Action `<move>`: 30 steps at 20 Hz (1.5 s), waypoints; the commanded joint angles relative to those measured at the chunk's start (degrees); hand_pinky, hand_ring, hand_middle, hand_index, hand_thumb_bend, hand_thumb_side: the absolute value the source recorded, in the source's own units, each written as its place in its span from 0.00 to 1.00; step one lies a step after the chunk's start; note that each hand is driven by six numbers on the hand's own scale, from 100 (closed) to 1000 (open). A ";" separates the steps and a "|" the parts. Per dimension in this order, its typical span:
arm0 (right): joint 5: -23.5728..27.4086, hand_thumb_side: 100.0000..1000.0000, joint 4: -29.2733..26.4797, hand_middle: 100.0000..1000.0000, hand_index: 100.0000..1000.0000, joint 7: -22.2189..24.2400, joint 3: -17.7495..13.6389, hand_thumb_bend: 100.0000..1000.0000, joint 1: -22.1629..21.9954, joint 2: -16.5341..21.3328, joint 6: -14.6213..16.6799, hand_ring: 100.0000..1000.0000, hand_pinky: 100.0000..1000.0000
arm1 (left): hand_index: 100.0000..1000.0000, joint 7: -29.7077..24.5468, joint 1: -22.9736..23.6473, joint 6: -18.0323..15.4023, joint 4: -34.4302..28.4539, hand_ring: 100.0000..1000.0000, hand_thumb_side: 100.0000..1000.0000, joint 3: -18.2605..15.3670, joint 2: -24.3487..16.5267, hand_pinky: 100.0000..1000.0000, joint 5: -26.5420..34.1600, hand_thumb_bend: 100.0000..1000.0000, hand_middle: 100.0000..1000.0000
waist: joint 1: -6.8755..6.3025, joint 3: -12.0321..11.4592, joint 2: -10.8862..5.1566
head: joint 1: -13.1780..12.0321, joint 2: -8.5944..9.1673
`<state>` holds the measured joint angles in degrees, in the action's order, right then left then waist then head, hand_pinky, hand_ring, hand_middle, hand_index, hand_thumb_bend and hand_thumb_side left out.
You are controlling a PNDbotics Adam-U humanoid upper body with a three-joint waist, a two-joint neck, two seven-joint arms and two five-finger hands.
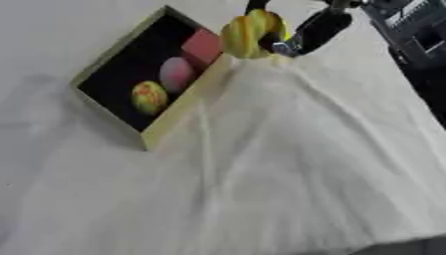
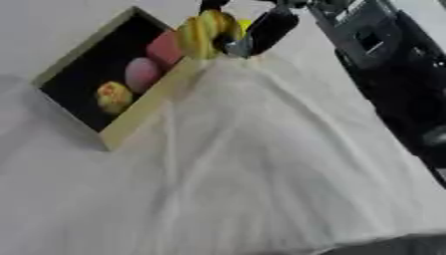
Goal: Pick up objects on the table and place them in the box.
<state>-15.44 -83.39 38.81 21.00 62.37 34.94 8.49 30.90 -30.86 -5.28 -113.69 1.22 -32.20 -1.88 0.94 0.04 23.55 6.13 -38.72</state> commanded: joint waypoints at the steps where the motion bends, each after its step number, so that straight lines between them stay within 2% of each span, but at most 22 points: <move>1: 0.47 0.00 -0.92 0.43 0.66 0.14 -0.59 0.00 2.41 -0.24 -0.36 0.81 0.86 | 0.82 0.23 -0.90 -0.17 -0.90 0.57 0.47 -0.54 -1.16 0.60 -0.05 0.16 0.58 | 0.14 -0.52 -0.97 | 0.14 1.41; 8: -1.78 0.00 3.13 0.43 0.66 0.39 0.43 0.00 5.73 -4.60 0.44 0.82 0.86 | 0.82 0.02 -1.79 -0.46 -0.90 0.57 0.49 -0.23 -1.10 0.60 0.09 0.14 0.58 | 1.15 -3.24 -0.20 | 1.56 1.84; 13: -4.63 0.00 8.20 0.43 0.67 -0.81 0.36 0.00 6.94 -8.43 2.83 0.82 0.86 | 0.82 -0.27 -2.90 -0.75 -0.90 0.57 0.47 0.11 -0.84 0.60 0.23 0.16 0.58 | 1.90 -5.40 0.50 | 3.33 2.53; 18: -7.40 0.00 13.40 0.45 0.68 -2.63 -0.04 0.00 7.34 -10.46 5.71 0.83 0.87 | 0.82 -0.41 -3.30 -0.94 -0.90 0.54 0.47 0.18 -0.95 0.60 0.29 0.16 0.58 | 2.43 -7.09 1.30 | 4.22 3.20; 25: -11.79 0.00 19.13 0.65 0.82 -4.93 -0.37 0.00 7.25 -11.42 11.17 0.91 0.89 | 0.82 -0.36 -3.27 -0.99 -0.90 0.53 0.47 0.15 -0.98 0.60 0.23 0.16 0.58 | 2.79 -7.61 2.01 | 4.65 3.60; 29: -14.04 0.24 20.17 0.74 0.89 -4.32 -0.95 0.00 7.12 -11.16 13.77 0.96 0.92 | 0.82 -0.30 -3.11 -0.91 -0.90 0.53 0.47 0.11 -0.96 0.60 0.13 0.16 0.58 | 2.69 -7.35 1.87 | 4.73 3.29; 30: -14.50 0.34 20.32 0.76 0.90 -4.41 -1.10 0.00 7.07 -11.08 14.19 0.97 0.92 | 0.82 -0.32 -3.10 -0.90 -0.90 0.53 0.47 0.13 -0.95 0.60 0.07 0.16 0.58 | 2.64 -7.28 1.81 | 4.77 3.21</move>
<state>-29.12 -62.97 34.39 20.71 68.38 22.90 21.93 30.47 -33.37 -6.11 -113.69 1.59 -32.20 -1.76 4.03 -7.29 26.86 10.70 -35.74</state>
